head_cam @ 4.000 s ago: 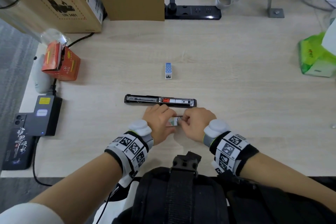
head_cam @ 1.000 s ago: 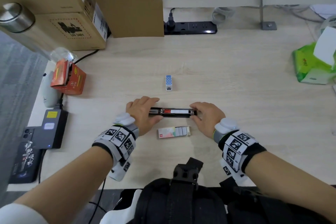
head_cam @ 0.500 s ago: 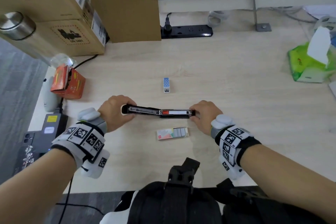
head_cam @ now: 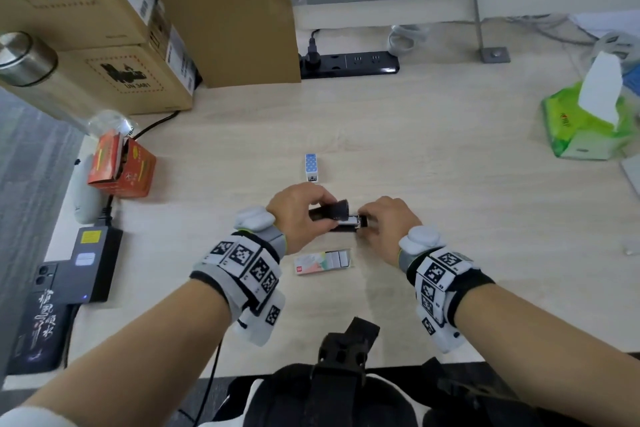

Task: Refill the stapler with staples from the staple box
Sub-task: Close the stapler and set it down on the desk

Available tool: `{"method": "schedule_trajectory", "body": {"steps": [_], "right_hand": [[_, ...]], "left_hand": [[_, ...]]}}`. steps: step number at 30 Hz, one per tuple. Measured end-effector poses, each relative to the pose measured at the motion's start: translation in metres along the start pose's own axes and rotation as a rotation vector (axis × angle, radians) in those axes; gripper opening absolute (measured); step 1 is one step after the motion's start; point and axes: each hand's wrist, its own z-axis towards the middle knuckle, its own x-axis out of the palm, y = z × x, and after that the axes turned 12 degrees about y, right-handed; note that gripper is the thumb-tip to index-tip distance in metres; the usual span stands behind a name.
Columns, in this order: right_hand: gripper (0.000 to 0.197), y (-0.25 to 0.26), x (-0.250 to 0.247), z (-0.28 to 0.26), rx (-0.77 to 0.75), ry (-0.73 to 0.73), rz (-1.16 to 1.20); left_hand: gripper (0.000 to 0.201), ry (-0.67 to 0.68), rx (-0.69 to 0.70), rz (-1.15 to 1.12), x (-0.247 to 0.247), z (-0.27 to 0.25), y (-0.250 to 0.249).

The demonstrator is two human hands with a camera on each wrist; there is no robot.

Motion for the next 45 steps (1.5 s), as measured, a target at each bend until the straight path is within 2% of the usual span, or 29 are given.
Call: {"method": "schedule_trajectory", "body": {"steps": [4,9,15,20,35,40,43,45], "right_hand": [[0.024,-0.004,0.000,0.002,0.012,0.000,-0.017],[0.029,-0.010,0.006,0.002,0.007,0.015,0.037],[0.030,-0.012,0.008,0.003,0.008,-0.036,0.153],[0.032,-0.014,0.011,0.004,0.002,-0.048,0.209],[0.030,-0.013,0.010,0.005,0.003,-0.026,0.166],[0.030,-0.014,0.001,0.003,0.039,0.056,0.240],[0.030,-0.016,-0.005,0.006,0.041,0.111,0.232],[0.029,-0.014,-0.006,0.009,0.026,0.131,0.179]], "left_hand": [[0.024,0.065,0.001,0.147,0.011,0.014,-0.002],[0.025,0.133,0.035,0.293,0.015,0.016,-0.003],[0.027,0.223,-0.026,0.487,0.011,0.028,-0.009],[0.026,0.235,-0.023,0.531,0.016,0.028,-0.010],[0.020,0.263,0.003,0.706,0.018,0.031,-0.017],[0.030,0.321,0.009,0.799,0.015,0.026,-0.006],[0.035,0.356,0.043,0.854,-0.003,0.026,0.000],[0.037,0.327,0.052,0.893,-0.023,0.022,0.007]]}}
